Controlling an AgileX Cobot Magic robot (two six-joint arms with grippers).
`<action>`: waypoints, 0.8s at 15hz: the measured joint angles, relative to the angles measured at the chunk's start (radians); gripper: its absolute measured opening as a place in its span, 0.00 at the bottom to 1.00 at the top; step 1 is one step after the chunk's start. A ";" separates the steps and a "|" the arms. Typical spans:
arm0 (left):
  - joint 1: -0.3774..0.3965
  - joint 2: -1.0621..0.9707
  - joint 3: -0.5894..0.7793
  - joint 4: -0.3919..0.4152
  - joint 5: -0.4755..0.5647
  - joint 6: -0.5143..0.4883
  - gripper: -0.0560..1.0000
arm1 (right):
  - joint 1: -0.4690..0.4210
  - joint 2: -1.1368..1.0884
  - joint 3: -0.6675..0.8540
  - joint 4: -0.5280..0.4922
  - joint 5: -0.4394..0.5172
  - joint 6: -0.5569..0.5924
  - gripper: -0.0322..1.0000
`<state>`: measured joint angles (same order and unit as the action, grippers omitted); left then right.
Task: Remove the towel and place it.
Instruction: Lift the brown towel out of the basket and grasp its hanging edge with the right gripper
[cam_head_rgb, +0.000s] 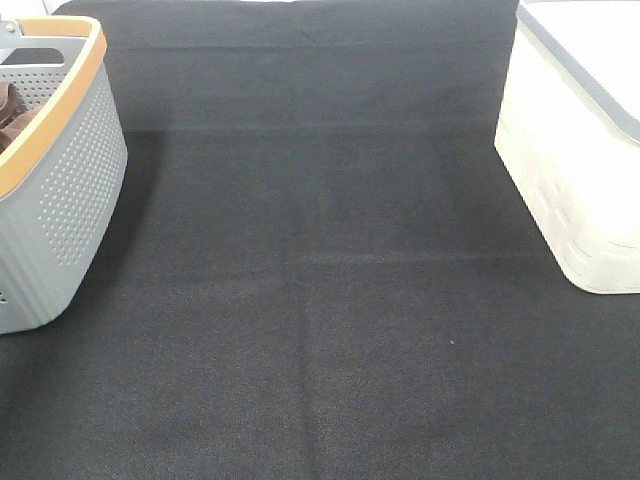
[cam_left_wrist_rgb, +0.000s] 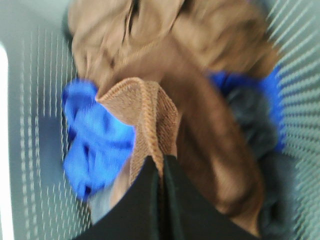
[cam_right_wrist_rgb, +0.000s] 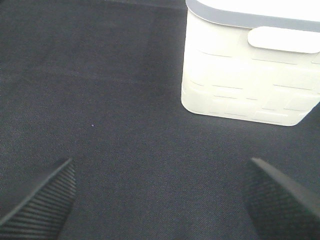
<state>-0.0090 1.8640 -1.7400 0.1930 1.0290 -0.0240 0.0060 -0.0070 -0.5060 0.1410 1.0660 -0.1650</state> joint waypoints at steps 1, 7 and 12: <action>0.000 -0.055 0.000 -0.022 -0.070 0.013 0.05 | 0.000 0.000 0.000 0.000 0.000 0.000 0.86; 0.000 -0.168 -0.001 -0.136 -0.062 0.157 0.05 | 0.000 0.000 0.000 0.000 0.000 0.000 0.86; 0.000 -0.209 -0.001 -0.297 -0.121 0.198 0.05 | 0.000 0.000 0.000 0.004 0.000 0.000 0.86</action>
<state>-0.0090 1.6550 -1.7410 -0.1040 0.9080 0.1740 0.0060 -0.0070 -0.5060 0.1450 1.0660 -0.1650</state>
